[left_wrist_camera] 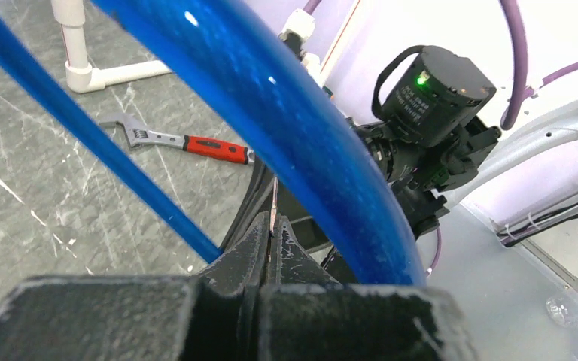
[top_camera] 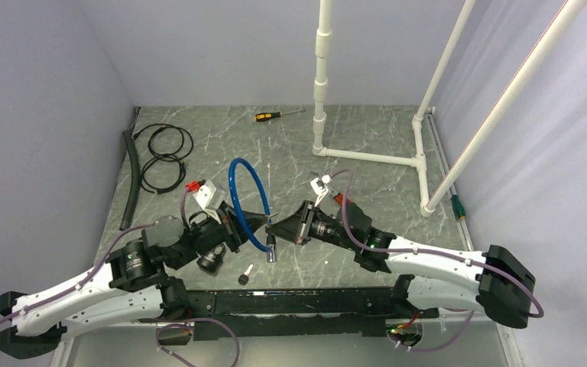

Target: Unlock with the key

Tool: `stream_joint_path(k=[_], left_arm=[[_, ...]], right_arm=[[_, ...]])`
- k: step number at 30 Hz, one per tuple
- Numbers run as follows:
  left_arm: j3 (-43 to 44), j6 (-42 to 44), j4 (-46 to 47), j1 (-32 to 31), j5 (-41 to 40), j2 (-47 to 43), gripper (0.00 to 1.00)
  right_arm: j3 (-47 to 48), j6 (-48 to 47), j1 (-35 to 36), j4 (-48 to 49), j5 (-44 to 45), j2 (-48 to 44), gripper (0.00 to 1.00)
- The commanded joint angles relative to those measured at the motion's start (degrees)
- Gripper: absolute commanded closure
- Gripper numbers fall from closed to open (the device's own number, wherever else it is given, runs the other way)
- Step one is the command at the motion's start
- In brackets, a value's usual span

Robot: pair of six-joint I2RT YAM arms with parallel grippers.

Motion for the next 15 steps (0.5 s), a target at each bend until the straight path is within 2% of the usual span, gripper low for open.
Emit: stream_joint_path(k=[1,10,15], left_arm=[[2.4,2.1,5.7,-0.2,0.6,1.6,1.00],[-0.4,1.1,7.0,-0.2,-3.6,1.7,1.00],[-2.4,1.2,3.4,-0.2,-10.6,4.2,1.00]], right_arm=[[4.3,0.1,0.3,1.5,-0.8,3.9,1.00],[6.6,1.7,0.2,3.6,-5.1,14.3,1.00],[7.3,2.6,0.2,3.6,-6.0,18.6,0.78]])
